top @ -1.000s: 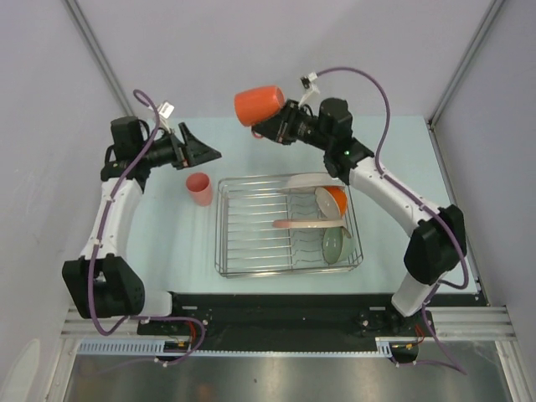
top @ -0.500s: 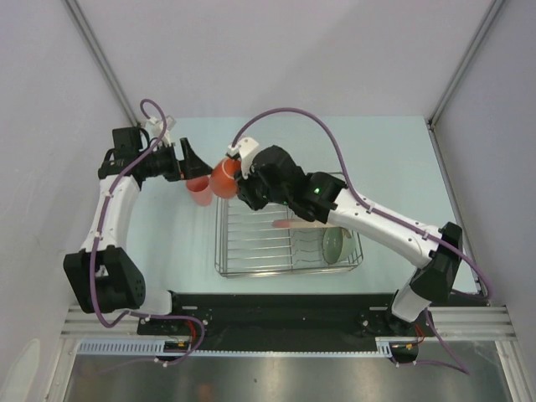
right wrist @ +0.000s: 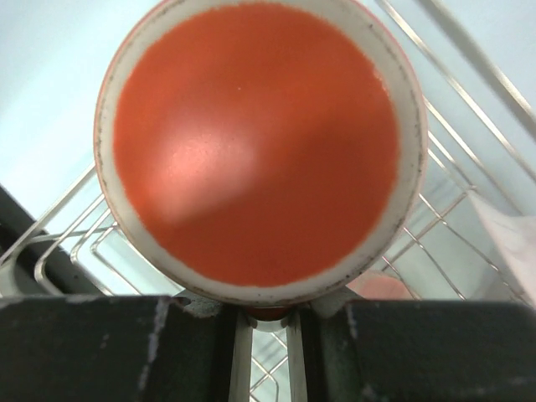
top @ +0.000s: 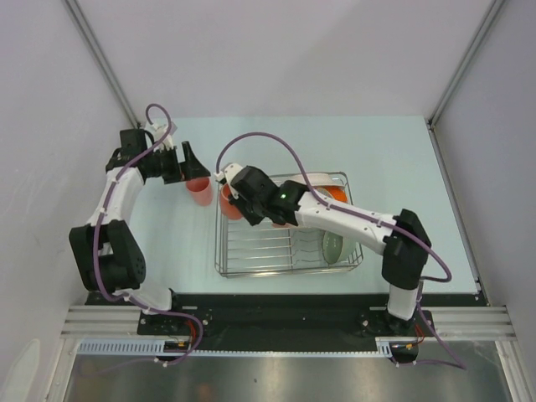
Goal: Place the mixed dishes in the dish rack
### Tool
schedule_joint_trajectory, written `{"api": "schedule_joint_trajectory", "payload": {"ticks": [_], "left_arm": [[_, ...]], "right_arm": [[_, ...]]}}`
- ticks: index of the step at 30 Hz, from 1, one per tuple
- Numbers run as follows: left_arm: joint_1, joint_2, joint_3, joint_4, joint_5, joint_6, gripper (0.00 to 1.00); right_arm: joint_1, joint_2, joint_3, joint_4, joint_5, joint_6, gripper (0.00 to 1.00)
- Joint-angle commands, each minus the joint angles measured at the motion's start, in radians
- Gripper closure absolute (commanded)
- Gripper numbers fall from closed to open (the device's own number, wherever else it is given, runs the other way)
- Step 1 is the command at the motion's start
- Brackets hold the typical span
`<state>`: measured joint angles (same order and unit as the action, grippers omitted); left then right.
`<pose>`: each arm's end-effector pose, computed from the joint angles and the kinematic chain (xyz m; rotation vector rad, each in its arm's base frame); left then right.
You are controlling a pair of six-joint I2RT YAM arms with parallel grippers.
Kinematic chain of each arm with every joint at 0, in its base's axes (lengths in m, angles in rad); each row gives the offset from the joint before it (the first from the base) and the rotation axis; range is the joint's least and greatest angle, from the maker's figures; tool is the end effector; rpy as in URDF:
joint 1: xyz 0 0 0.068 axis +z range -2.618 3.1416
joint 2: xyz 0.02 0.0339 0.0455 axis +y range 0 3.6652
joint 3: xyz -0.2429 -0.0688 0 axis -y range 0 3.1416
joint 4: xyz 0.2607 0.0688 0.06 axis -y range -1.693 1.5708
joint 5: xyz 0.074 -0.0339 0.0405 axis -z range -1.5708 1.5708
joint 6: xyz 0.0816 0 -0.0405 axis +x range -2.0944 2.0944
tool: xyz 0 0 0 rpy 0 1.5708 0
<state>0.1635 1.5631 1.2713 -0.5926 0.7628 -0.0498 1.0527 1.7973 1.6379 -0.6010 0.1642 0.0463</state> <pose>0.3736 0.0045 0.2360 0.0823 2.3059 -0.8681 0.2361 0.3873 0.2616 -1.0584 2.0943 0.3608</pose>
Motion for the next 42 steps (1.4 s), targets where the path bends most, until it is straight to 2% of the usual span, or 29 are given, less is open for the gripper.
{"api": "schedule_joint_trajectory", "payload": {"ticks": [1, 19, 25, 38, 42], "left_arm": [[0.008, -0.035, -0.015, 0.017, -0.033, 0.047, 0.0], [0.014, -0.014, -0.056, 0.024, 0.004, 0.085, 0.0], [0.016, -0.006, -0.052, 0.024, -0.033, 0.079, 0.0], [0.016, -0.009, -0.05, 0.033, -0.075, 0.087, 0.0], [0.016, -0.009, -0.05, 0.037, -0.091, 0.085, 0.0]], "right_arm": [[-0.005, 0.072, 0.095, 0.081, 0.017, -0.019, 1.0], [-0.076, 0.246, 0.143, 0.084, -0.023, -0.02, 1.0], [-0.076, 0.309, 0.18, 0.078, -0.034, -0.014, 1.0], [-0.077, 0.336, 0.169, 0.057, -0.006, -0.034, 1.0], [-0.06, 0.336, 0.154, 0.024, 0.021, -0.045, 0.75]]}}
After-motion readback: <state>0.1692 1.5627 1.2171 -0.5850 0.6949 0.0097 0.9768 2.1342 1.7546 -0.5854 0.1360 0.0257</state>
